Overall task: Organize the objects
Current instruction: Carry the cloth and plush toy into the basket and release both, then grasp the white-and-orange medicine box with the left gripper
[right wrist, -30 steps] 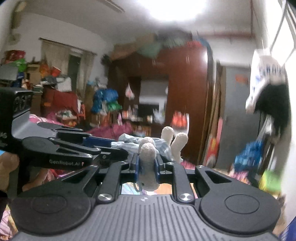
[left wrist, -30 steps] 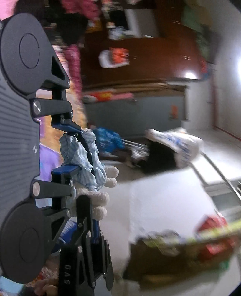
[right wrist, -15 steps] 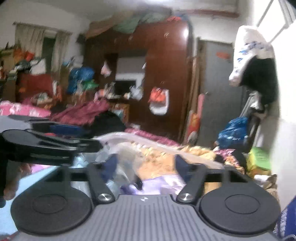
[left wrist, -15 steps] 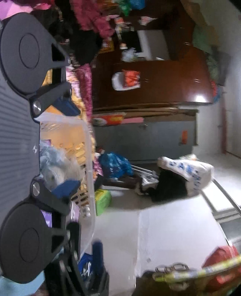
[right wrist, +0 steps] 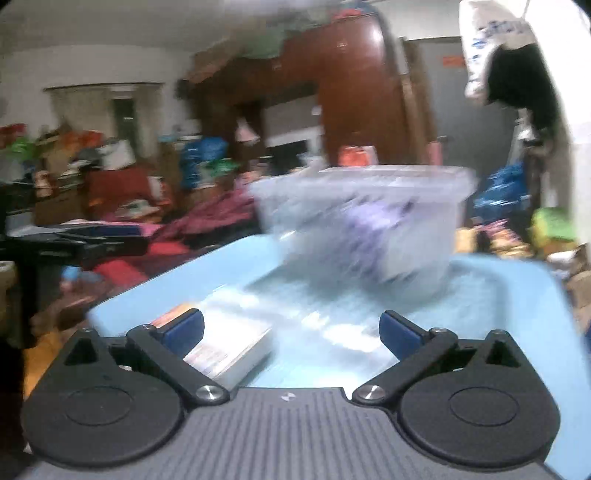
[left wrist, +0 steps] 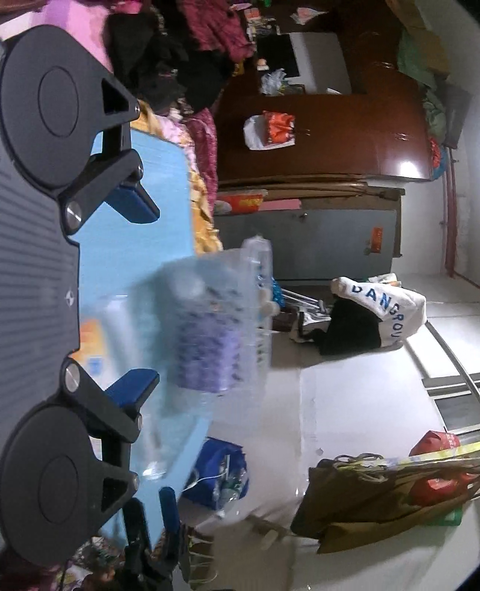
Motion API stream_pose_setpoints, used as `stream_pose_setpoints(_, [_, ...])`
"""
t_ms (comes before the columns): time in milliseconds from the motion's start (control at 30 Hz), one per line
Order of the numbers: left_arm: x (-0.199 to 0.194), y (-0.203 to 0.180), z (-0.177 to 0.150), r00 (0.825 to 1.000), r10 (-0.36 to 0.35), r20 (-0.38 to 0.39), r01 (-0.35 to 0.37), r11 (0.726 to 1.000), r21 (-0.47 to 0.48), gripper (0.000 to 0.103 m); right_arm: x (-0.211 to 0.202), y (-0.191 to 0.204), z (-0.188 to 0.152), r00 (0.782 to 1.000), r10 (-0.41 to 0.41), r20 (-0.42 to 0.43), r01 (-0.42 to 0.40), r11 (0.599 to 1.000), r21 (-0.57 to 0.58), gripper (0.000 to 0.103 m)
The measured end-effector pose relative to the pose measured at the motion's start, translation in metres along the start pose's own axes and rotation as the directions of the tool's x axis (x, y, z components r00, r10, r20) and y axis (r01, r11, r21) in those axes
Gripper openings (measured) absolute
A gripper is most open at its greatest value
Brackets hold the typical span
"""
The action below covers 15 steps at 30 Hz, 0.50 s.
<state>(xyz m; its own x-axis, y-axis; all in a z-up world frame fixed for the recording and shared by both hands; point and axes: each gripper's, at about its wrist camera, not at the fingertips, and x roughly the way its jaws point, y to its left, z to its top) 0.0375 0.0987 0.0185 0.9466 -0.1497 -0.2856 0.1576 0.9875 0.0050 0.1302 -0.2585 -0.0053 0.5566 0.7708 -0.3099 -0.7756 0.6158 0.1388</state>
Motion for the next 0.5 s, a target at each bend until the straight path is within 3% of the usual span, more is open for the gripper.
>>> stream_pose_setpoints(67, [-0.002,0.003,-0.016,1.0,-0.016,-0.007,0.016,1.0,-0.008,0.088,0.007,0.012,-0.01,0.998,0.049,-0.03,-0.05,0.998,-0.029,0.103])
stream_pose_setpoints(167, [0.006,0.001,-0.036,0.998,-0.057,-0.016,0.057,0.998,-0.029,0.088,0.016,0.026,-0.017,0.999,0.04,-0.023,-0.042,0.995,-0.096,0.101])
stream_pose_setpoints(300, [0.017,-0.005,-0.05,0.995,-0.102,-0.019,0.102,0.995,-0.004,0.086,0.03,0.027,-0.025,0.995,0.066,-0.07,-0.074,0.991,-0.111,0.089])
stream_pose_setpoints(500, [0.025,-0.015,-0.067,0.989,-0.148,-0.023,0.149,0.989,0.017,0.081,0.032,0.03,-0.035,0.994,0.089,-0.059,-0.096,0.988,-0.121,0.071])
